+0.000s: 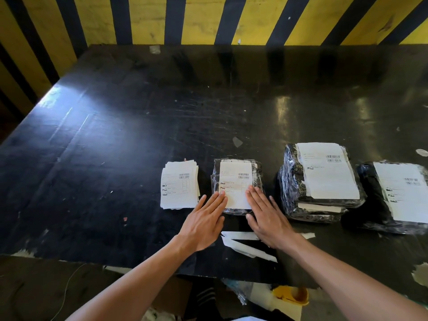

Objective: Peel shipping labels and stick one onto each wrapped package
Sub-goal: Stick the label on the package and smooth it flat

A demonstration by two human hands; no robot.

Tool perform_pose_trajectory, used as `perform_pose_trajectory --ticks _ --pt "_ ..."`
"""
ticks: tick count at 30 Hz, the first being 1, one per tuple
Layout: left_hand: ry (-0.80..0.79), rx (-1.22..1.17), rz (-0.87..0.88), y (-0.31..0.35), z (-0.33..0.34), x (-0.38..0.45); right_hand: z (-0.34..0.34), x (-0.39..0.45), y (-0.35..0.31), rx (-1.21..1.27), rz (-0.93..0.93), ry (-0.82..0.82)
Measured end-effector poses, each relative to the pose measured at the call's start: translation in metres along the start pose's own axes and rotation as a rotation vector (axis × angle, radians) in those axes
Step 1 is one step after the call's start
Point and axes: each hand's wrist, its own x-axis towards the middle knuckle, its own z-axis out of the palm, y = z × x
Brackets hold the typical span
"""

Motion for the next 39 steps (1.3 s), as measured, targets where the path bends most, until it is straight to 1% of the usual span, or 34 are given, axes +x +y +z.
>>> perform_pose_trajectory --ticks 4,8,11,13,15,17,19,23,28,34,39 --pt "-0.001 -0.021 0.031 0.015 0.004 -0.003 0.003 0.000 0.000 0.000 -0.001 0.010" --pt "0.044 0.004 -0.009 0.011 0.013 -0.017 0.002 -0.002 0.001 0.029 -0.007 0.004" --pt "0.094 -0.002 -0.064 -0.005 0.016 -0.032 0.005 -0.002 0.001 0.132 -0.003 0.044" --pt "0.116 -0.013 -0.087 -0.011 0.015 -0.036 0.007 -0.001 -0.001 0.250 0.003 0.133" --pt "0.156 -0.064 -0.112 -0.011 0.013 -0.033 0.008 0.001 -0.004 0.348 0.033 0.256" --pt "0.207 -0.135 -0.132 -0.006 0.009 -0.020 0.006 0.007 -0.009 0.411 0.084 0.317" --pt "0.217 -0.216 -0.157 -0.001 0.005 0.001 0.000 0.019 -0.012 0.452 0.123 0.325" --pt "0.187 -0.379 -0.240 0.001 0.000 0.050 -0.006 0.048 -0.005 0.486 0.190 0.299" --pt "0.143 -0.441 -0.300 -0.004 -0.003 0.085 0.004 0.069 0.010 0.497 0.239 0.309" --pt "0.242 -0.605 -0.302 -0.008 0.009 0.088 0.013 0.067 0.008 0.628 0.230 0.397" --pt "0.305 -0.655 -0.307 -0.006 0.014 0.089 0.015 0.068 0.008 0.755 0.231 0.419"
